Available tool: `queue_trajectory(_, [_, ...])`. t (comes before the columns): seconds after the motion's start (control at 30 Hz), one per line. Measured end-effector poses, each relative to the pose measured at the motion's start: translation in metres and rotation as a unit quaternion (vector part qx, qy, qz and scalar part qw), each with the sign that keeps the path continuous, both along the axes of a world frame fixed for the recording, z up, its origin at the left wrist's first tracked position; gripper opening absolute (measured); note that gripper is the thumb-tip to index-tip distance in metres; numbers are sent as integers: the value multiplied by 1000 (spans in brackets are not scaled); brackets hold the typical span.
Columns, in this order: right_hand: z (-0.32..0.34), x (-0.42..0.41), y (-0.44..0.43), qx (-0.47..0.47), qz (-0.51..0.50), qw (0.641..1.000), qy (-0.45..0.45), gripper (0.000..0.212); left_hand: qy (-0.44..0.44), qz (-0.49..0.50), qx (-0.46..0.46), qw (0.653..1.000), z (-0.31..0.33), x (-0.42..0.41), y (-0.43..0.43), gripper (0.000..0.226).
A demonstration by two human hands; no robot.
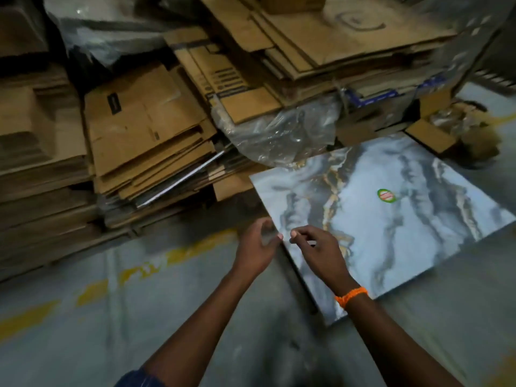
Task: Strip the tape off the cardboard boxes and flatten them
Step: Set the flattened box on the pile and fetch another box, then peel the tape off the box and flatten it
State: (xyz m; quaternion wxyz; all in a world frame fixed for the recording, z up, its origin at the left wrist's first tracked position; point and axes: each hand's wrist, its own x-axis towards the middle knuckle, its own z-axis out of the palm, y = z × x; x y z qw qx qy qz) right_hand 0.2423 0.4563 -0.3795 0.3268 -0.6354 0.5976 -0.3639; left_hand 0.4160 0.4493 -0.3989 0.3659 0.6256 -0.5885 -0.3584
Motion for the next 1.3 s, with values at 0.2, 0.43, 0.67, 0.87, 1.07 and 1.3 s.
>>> queue_trajectory(0.2, [71,-136,-20,-87,-15,994,-62,14,7,14,-100,995,89,-115,-32,42])
queue_trajectory(0.43, [151,-237,-77,-152,7,987,-57,16,-67,24,-168,983,179,-218,-61,48])
queue_trajectory(0.67, [207,-212,-169,-209,77,973,-55,10,-185,30,-248,951,245,-179,-149,44])
queue_trajectory(0.87, [241,-131,-281,-290,33,956,4,4,-273,-14,-300,914,294,-94,-271,49])
queue_trajectory(1.07, [328,-15,-426,-261,-1,962,82,12,-315,-63,-358,877,376,14,-392,52])
queue_trajectory(1.3, [388,65,-526,-320,-14,926,201,22,-306,-39,-417,855,428,56,-494,50])
